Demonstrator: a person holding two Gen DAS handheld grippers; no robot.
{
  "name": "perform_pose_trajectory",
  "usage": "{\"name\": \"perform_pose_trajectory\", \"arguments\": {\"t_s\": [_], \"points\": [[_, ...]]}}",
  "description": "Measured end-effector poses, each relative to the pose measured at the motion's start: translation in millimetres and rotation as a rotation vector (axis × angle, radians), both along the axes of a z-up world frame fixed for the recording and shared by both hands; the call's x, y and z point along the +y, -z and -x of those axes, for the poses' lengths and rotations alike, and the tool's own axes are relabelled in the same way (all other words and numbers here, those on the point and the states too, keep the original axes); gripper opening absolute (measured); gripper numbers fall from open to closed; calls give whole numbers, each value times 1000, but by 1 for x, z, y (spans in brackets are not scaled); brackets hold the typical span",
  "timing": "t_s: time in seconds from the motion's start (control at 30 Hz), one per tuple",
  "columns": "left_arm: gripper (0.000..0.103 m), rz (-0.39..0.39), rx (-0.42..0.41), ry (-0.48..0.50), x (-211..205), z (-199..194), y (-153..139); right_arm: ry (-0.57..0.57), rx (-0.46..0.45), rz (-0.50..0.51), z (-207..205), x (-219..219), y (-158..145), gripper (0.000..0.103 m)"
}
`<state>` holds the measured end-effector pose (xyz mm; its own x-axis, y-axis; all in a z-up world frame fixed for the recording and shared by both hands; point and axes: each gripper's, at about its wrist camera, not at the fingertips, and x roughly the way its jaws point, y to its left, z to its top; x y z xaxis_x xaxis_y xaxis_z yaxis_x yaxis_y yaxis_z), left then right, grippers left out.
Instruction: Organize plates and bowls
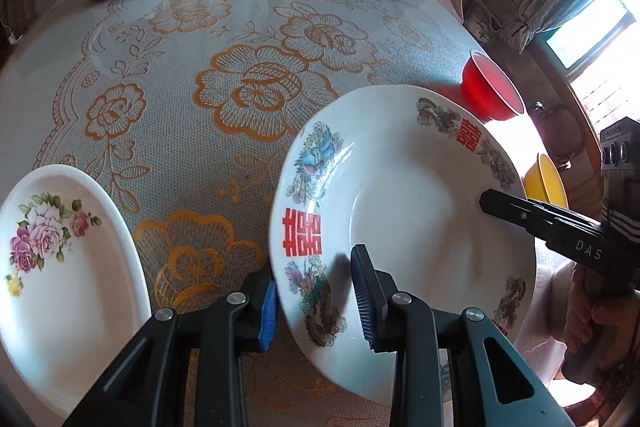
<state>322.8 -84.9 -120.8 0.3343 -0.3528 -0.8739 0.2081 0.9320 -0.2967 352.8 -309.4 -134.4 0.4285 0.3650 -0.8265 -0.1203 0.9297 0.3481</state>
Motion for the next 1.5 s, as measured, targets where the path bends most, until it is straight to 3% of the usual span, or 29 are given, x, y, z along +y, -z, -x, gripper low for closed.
{"name": "perform_pose_trajectory", "arguments": {"t_s": [0.63,1.23,1.5], "points": [[33,53,-92,-70,43,94,-47,-98,-19,-36,68,27,-32,23],[33,74,-89,-248,135,191,-46,-299,-24,-32,127,119,-35,22],[33,43,-92,-332,174,222,-53,-387,-10,-74,141,162,-27,22]]}}
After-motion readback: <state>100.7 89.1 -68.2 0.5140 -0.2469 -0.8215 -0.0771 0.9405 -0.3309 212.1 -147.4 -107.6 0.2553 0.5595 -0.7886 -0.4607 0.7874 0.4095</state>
